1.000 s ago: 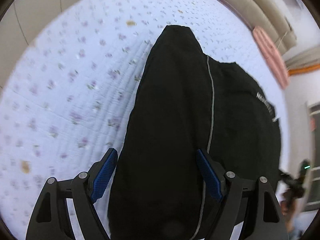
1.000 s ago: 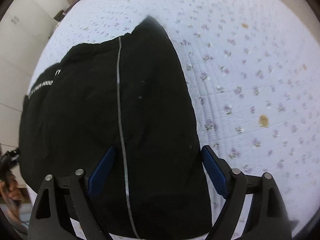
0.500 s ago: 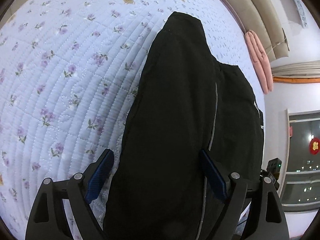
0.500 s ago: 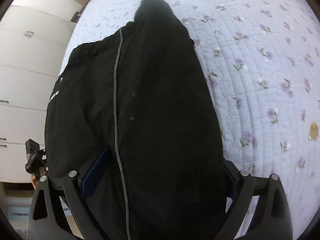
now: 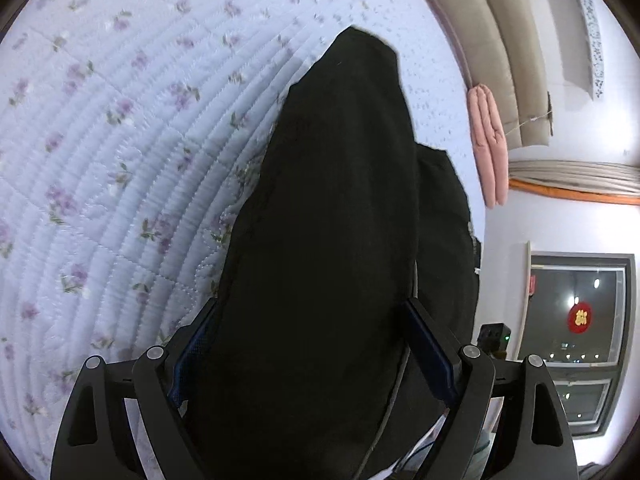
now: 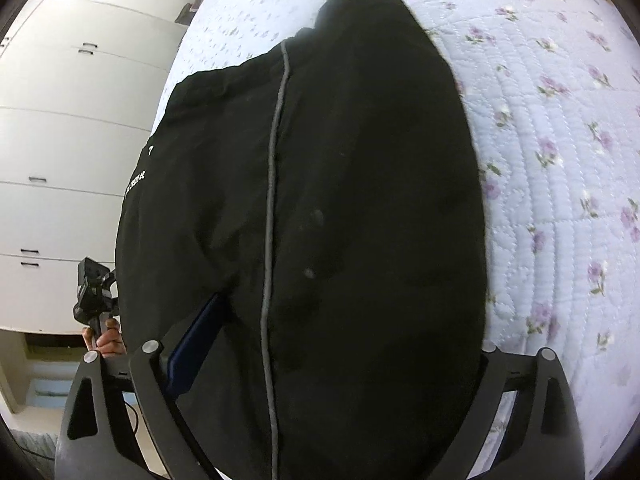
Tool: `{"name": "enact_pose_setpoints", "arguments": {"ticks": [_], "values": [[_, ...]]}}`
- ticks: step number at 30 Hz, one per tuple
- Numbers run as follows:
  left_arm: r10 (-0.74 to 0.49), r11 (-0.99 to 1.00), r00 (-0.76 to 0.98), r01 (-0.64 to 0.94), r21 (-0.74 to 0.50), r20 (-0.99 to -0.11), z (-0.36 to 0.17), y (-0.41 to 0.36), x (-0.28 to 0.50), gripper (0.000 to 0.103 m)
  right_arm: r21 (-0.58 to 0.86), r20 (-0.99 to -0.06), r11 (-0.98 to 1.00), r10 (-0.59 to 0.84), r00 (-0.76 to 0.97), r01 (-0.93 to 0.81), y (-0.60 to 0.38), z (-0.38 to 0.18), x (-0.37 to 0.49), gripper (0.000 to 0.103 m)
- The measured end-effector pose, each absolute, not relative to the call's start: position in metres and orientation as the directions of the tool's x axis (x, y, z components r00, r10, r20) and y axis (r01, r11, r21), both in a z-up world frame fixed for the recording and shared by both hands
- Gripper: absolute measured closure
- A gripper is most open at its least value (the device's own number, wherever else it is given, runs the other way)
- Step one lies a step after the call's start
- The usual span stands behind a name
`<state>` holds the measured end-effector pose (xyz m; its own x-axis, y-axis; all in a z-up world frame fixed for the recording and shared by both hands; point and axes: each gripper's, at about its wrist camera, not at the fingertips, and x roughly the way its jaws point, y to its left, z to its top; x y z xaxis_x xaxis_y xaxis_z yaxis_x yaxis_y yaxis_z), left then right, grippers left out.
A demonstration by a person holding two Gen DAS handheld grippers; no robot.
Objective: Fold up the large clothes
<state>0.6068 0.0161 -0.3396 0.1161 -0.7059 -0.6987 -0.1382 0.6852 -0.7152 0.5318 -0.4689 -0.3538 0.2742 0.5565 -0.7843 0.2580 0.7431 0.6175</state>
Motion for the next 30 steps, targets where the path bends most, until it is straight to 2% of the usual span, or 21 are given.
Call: {"name": "enact_pose_setpoints", "arguments": {"ticks": [2, 8, 15, 17, 19, 21, 24, 25, 27, 30], "values": [[-0.699, 0.690, 0.122, -0.142, -0.709, -0.705, -0.341, 0.013, 0.610, 0.014, 0.613, -0.788, 0.751, 0.557, 0.262, 0.245, -0.467, -0.354, 0.538, 0.004], [-0.760, 0.613, 0.151, -0.157, -0.774, -0.632, -0.332, 0.029, 0.607, 0.014, 0.625, -0.779, 0.746, 0.579, 0.242, 0.229, -0.471, -0.350, 0.534, 0.007], [-0.680, 0.728, 0.043, -0.079, -0.681, -0.732, -0.351, -0.011, 0.621, 0.013, 0.634, -0.772, 0.734, 0.580, 0.259, 0.243, -0.466, -0.352, 0.538, 0.006], [-0.648, 0.756, 0.069, -0.060, -0.651, -0.759, -0.347, -0.018, 0.622, 0.013, 0.613, -0.787, 0.756, 0.556, 0.268, 0.230, -0.463, -0.350, 0.538, 0.012], [-0.604, 0.793, 0.093, -0.032, -0.609, -0.792, -0.339, -0.021, 0.619, 0.022, 0.600, -0.794, 0.771, 0.541, 0.278, 0.212, -0.463, -0.346, 0.537, 0.023], [-0.563, 0.825, 0.126, 0.018, -0.565, -0.817, -0.327, -0.026, 0.613, 0.043, 0.584, -0.801, 0.789, 0.522, 0.294, 0.190, -0.457, -0.340, 0.532, 0.031], [-0.496, 0.868, 0.187, 0.099, -0.486, -0.848, -0.301, -0.041, 0.601, 0.059, 0.520, -0.830, 0.842, 0.458, 0.320, 0.143, -0.445, -0.325, 0.528, 0.051], [-0.471, 0.882, 0.208, 0.122, -0.455, -0.857, -0.293, -0.045, 0.596, 0.060, 0.479, -0.846, 0.869, 0.421, 0.328, 0.122, -0.437, -0.317, 0.526, 0.057], [-0.430, 0.902, 0.256, 0.167, -0.399, -0.866, -0.277, -0.054, 0.584, 0.064, 0.416, -0.867, 0.905, 0.363, 0.342, 0.093, -0.424, -0.305, 0.523, 0.063], [-0.430, 0.902, 0.304, 0.180, -0.392, -0.850, -0.257, -0.054, 0.573, 0.066, 0.345, -0.884, 0.935, 0.294, 0.364, 0.085, -0.411, -0.291, 0.515, 0.067]]}}
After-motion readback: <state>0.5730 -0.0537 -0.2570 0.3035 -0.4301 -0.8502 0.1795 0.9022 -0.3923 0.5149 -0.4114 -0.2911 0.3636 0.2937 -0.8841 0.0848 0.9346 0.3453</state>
